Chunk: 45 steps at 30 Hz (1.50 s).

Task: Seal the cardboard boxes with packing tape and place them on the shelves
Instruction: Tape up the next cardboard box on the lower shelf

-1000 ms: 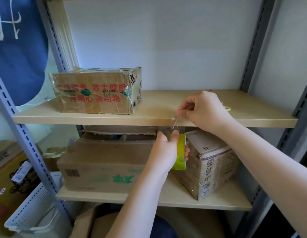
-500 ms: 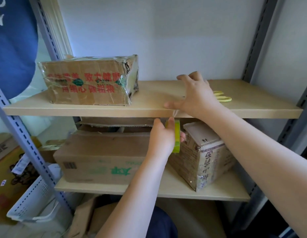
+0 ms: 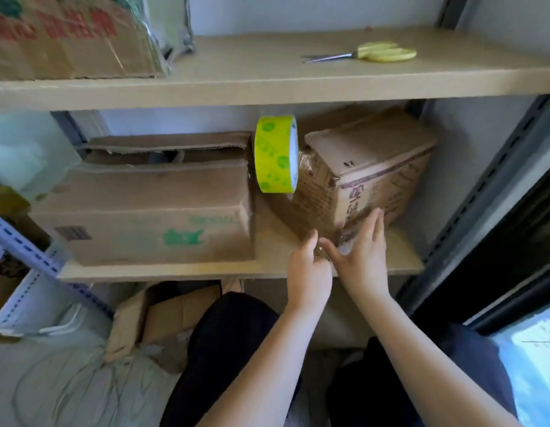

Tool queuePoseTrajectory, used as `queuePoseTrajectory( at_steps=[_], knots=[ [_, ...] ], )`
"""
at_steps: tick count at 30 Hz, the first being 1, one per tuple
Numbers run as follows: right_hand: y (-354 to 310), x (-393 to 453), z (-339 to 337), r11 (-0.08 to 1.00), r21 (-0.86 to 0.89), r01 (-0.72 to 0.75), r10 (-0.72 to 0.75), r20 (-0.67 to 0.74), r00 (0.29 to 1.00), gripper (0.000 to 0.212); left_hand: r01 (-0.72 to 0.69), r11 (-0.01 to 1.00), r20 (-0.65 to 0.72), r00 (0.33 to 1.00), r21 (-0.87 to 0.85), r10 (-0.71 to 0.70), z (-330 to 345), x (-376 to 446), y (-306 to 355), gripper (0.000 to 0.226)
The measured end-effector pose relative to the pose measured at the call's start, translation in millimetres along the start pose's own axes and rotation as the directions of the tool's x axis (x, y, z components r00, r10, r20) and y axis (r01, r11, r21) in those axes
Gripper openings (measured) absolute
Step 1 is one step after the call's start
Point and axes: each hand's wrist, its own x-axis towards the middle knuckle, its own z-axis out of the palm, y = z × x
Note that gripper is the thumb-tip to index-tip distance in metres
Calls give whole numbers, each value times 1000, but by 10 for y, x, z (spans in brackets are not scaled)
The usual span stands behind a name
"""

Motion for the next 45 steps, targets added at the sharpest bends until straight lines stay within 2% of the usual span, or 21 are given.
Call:
queuePoseTrajectory(
  at_steps=[2, 5, 9, 12, 14, 16, 18, 20, 25, 27, 30, 35, 39, 45],
  knots=[
    [91, 82, 190, 998, 20, -66, 65, 36, 997, 117, 31, 999, 66, 997, -5, -31, 78, 142, -67, 55],
    [87, 158, 322, 996, 22, -90, 90, -2, 996, 100, 30, 999, 97, 995, -37, -26, 64, 330, -118, 51],
    [177, 151, 379, 999, 17, -32, 32, -13, 999, 81, 19, 998, -210, 978, 66, -5, -87, 635, -139, 56],
    [412, 202, 208, 996, 71, -55, 56, -14, 998, 80, -12, 979, -303, 950, 203, 74, -230, 894, 5, 62],
    [491, 224, 67, 990, 84, -111, 117, -72, 991, 77, -17, 973, -280, 956, 232, 84, -258, 1051, 104, 66],
    [525, 270, -17, 984, 112, -137, 153, -146, 977, 74, 81, 971, -220, 975, 223, -31, -209, 1187, 179, 52],
    [563, 314, -70, 980, 130, -152, 170, -143, 975, 70, 89, 992, -96, 992, 88, -81, -147, 1310, 215, 39],
    [634, 351, -114, 976, 124, -177, 193, -128, 973, 62, 36, 998, 7, 999, -41, -36, -79, 1351, 175, 31],
    [697, 464, -183, 967, 177, -186, 207, -111, 972, 40, -82, 996, 118, 990, 41, 77, -146, 1202, -7, 24],
    [723, 509, -245, 967, 199, -162, 172, -36, 984, 39, -125, 979, 116, 988, 164, 106, -244, 1124, -82, 22],
    [718, 479, -339, 963, 229, -140, 129, 63, 990, 53, -172, 935, 49, 985, 310, 165, -341, 963, -256, 23],
    [672, 431, -320, 955, 237, -178, 182, 4, 983, 39, -218, 915, -81, 962, 340, 260, -282, 690, -376, 35],
    [675, 475, -449, 969, 220, -115, 93, 110, 990, 51, -237, 904, -46, 962, 355, 270, -295, 610, -325, 35],
    [648, 557, -422, 962, 263, -77, 75, 19, 997, 50, -247, 885, -171, 927, 395, 334, -113, 533, -335, 40]
  ],
)
